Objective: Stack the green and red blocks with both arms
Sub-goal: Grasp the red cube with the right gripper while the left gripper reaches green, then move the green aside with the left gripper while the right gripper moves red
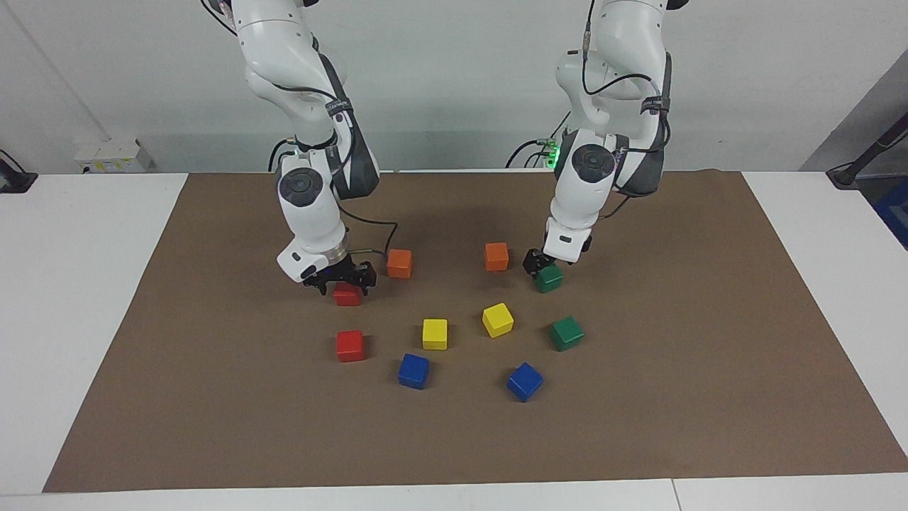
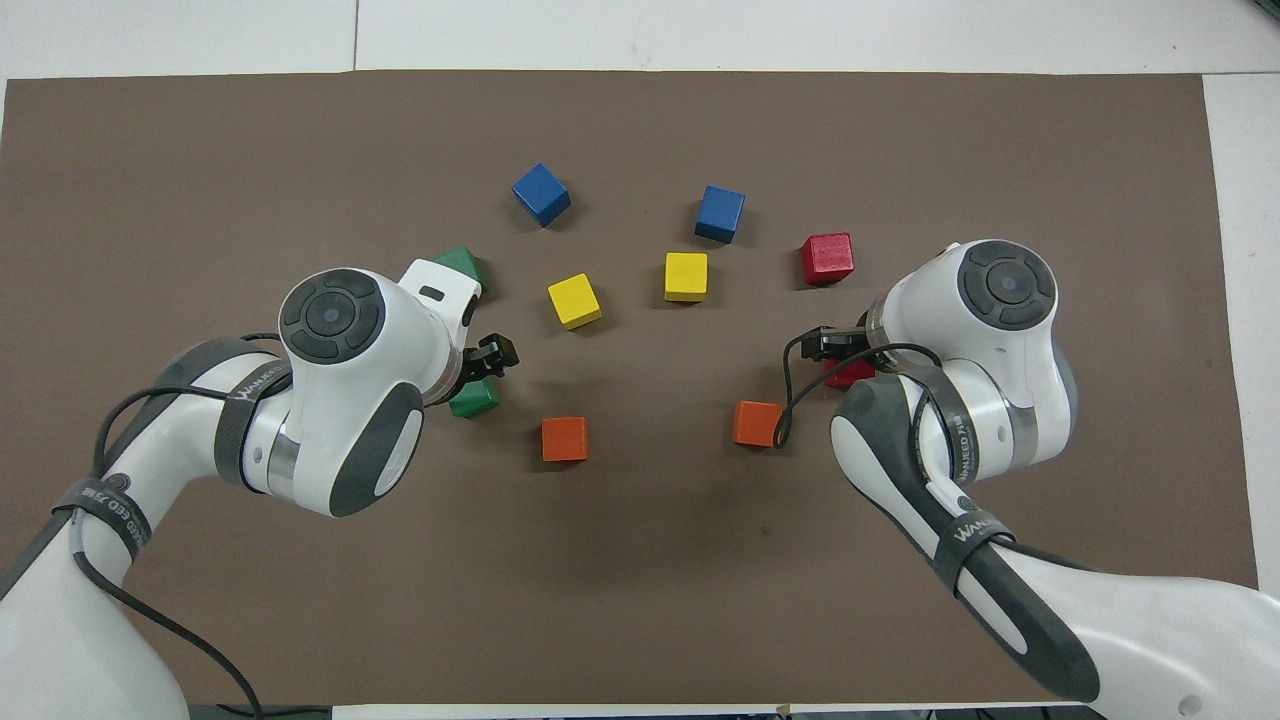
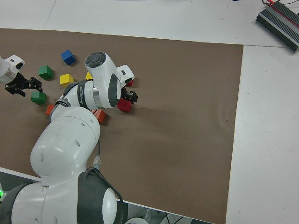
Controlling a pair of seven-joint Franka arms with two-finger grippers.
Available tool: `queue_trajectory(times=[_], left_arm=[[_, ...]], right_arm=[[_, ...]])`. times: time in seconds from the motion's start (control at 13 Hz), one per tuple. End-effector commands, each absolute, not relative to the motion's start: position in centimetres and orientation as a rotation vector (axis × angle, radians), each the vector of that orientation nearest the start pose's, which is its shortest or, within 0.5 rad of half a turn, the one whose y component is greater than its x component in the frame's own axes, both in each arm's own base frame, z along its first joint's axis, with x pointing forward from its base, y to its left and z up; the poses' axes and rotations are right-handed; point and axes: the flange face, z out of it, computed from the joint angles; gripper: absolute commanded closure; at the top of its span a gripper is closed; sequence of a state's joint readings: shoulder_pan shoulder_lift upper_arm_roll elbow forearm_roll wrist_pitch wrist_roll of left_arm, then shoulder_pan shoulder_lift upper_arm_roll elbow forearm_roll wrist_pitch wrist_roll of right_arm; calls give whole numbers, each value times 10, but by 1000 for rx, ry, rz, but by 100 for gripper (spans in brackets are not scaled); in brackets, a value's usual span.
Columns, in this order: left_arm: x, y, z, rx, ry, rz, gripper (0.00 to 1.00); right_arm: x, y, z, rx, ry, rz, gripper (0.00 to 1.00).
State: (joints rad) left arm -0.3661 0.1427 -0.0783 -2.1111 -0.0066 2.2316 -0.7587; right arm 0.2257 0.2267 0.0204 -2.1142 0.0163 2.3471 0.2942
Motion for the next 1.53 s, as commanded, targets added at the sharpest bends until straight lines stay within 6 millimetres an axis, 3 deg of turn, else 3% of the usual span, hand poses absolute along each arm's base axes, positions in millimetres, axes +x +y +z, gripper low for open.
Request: queue_trajectory(times=[0.0,0.08,0.15,0.23,0.31,0.38,0.61,0.77,0.92,1.0,1.3,1.46], left_arm=[[495,-239,338,-3120,-524,-8,0],[494,-238,332,-3119,-524,-6,0],[493,-240,329,-3118,-522,-2,0],[492,-244,324,-3121,-508,-1,0],[492,-245,325,-3123,-506,-5,0],[492,-245,323,-3122,-508,-3,0],[490,-254,305,-3117,-497,14,0],[490,-255,302,-3116,-497,15,0],[489,-255,296,-3108,-488,26,0],[490,-254,296,-3109,-479,25,0],[492,-251,296,-3109,-482,23,2],[494,-247,296,-3110,-487,21,11]], right_arm=[[551,140,297,-3112,150,-3,0],[549,140,294,-3114,150,6,2],[548,140,292,-3115,150,13,16],[548,140,291,-3117,148,22,43],[547,141,292,-3118,148,29,80],[550,141,297,-3115,197,30,100],[571,128,343,-3126,229,107,100],[585,77,368,-3130,145,97,100],[593,4,368,-3129,54,39,100],[594,-19,368,-3130,2,7,100],[591,-74,353,-3136,-42,-54,100],[593,-82,340,-3137,-59,-62,100]])
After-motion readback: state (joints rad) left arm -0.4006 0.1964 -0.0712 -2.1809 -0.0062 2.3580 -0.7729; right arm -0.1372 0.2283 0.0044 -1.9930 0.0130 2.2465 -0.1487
